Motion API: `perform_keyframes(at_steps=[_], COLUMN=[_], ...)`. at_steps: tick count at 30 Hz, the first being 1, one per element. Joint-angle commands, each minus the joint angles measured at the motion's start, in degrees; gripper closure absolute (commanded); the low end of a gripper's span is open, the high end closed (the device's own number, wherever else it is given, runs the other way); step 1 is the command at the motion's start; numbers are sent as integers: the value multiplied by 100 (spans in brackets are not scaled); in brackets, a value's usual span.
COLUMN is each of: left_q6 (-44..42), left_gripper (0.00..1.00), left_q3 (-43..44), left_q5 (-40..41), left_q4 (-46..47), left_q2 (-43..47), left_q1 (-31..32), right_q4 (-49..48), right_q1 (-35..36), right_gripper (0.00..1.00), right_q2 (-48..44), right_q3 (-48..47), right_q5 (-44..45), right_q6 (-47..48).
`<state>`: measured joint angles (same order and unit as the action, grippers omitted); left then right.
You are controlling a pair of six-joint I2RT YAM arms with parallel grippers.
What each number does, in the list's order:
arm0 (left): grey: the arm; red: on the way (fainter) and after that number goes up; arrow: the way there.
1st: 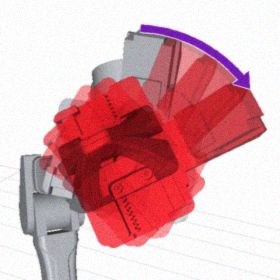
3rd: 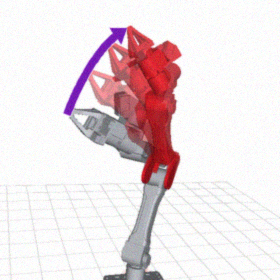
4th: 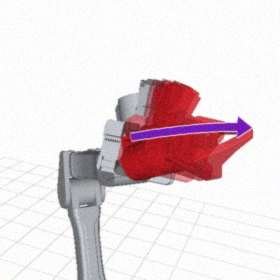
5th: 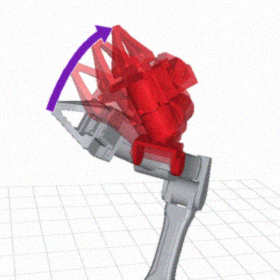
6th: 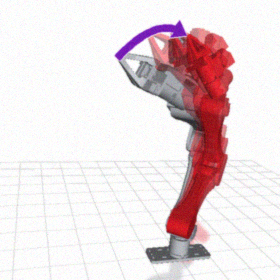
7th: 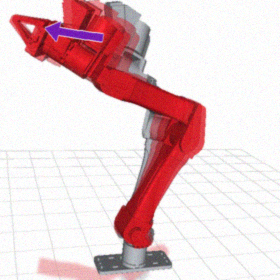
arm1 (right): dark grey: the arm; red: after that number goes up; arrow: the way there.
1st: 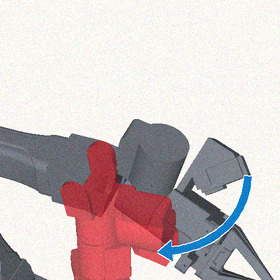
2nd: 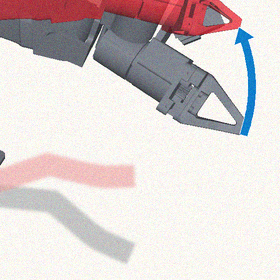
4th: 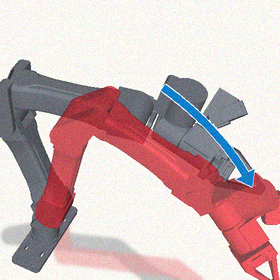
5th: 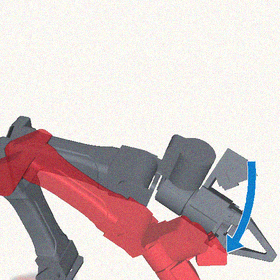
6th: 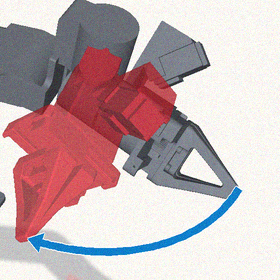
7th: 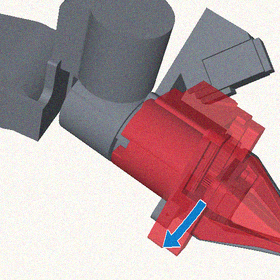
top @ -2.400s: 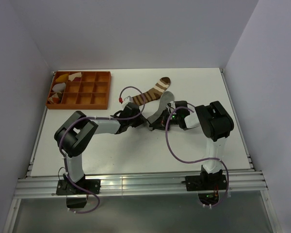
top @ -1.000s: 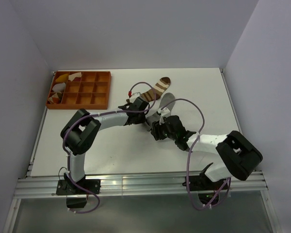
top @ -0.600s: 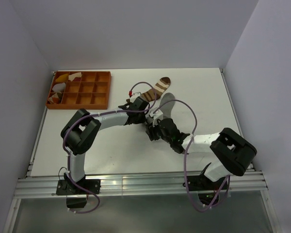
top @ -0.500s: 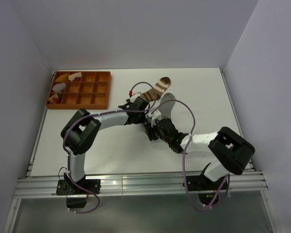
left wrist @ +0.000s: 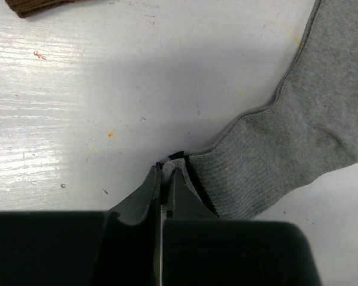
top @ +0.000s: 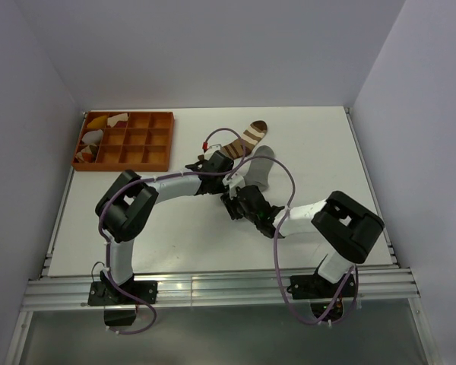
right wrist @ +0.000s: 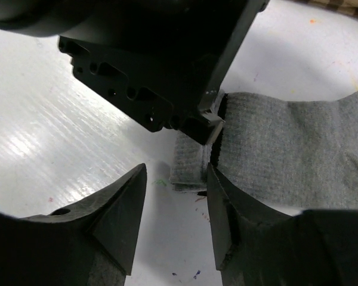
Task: Roll the socks
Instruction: Roll the sock at the center of the board.
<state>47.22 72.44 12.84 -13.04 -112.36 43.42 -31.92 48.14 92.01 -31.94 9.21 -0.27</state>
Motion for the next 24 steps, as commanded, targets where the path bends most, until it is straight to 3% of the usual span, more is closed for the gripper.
perform_keyframes(at_steps=[1, 15, 21, 24], left_q6=[-91, 24, 120, 235], left_gripper=[100, 100, 100, 98], left_q3=[77, -204, -266, -354], left_q5=[-264, -344, -423, -458], left_q4=[-357, -208, -120, -68], left_q2=[-217, -6, 47, 126], left_q1=[44, 35, 0, -61], right_q4=[37, 599, 784, 863], right_q1=[90, 240, 240, 231], right_gripper=[49, 67, 99, 100], right_q2=[194, 678, 608, 468], right_q3=[-303, -664, -550, -480], right_q5=[203, 573, 617, 521], right_q6=[159, 54, -289, -508])
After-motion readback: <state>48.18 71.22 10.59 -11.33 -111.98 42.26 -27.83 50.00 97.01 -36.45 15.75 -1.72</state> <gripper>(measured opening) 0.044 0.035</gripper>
